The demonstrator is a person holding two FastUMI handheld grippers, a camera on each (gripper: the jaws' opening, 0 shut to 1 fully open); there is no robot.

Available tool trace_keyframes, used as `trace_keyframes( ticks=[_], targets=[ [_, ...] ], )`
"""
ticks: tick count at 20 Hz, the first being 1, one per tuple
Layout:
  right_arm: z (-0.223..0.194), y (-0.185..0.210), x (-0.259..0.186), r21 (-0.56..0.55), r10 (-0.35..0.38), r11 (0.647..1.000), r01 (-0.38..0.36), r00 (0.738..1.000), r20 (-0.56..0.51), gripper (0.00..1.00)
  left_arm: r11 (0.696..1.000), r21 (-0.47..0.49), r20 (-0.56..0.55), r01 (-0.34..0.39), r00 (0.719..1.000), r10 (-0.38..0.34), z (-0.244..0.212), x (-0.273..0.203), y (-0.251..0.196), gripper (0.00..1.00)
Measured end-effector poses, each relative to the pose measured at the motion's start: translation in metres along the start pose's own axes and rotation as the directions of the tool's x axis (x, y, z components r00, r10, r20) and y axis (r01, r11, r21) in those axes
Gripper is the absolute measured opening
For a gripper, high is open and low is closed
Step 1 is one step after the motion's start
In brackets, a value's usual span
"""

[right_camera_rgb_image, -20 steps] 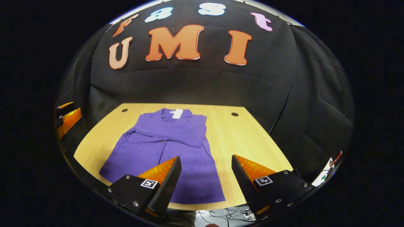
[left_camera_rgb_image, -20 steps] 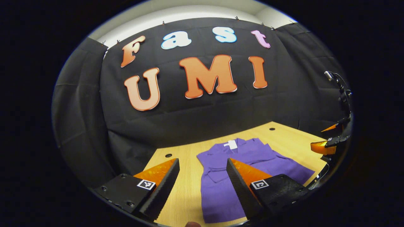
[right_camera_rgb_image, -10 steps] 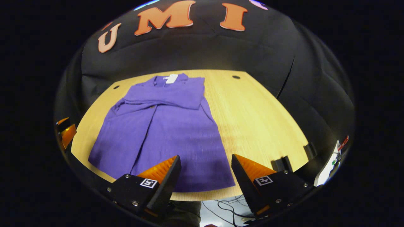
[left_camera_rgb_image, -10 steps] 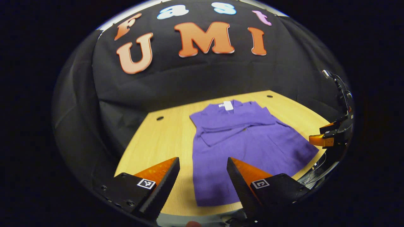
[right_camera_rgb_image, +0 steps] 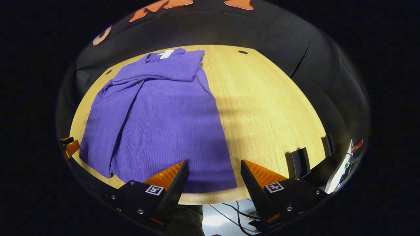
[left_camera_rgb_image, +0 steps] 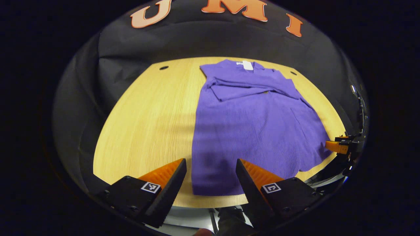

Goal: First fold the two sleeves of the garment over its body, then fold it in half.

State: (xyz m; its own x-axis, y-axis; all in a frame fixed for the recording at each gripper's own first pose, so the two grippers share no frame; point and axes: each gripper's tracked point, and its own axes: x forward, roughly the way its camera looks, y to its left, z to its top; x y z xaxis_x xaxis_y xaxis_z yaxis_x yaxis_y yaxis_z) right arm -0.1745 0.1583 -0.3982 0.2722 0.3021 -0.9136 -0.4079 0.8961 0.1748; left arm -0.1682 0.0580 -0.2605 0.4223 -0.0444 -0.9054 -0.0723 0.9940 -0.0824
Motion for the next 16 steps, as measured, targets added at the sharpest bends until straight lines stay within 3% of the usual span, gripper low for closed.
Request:
trace_keyframes(
  ticks=[10,14,16],
  targets=[
    [-0.004,0.002,0.006,0.037,0.037,0.999,-0.034,0.997,-0.068,0.92,0.997,-0.079,-0.188,0.023,0.981,-0.037,-0.039,0.022,-0.010,0.99],
    [-0.015,0.001,0.008,0.031,0.061,0.998,-0.058,0.992,-0.112,0.94,0.999,-0.036,-0.213,-0.008,0.977,0.000,-0.043,0.021,-0.003,0.96],
    [-0.016,0.003,0.006,0.007,0.066,0.998,-0.065,0.990,-0.127,0.93,0.997,-0.071,-0.255,-0.030,0.967,0.011,-0.048,0.020,-0.003,0.96]
  ],
)
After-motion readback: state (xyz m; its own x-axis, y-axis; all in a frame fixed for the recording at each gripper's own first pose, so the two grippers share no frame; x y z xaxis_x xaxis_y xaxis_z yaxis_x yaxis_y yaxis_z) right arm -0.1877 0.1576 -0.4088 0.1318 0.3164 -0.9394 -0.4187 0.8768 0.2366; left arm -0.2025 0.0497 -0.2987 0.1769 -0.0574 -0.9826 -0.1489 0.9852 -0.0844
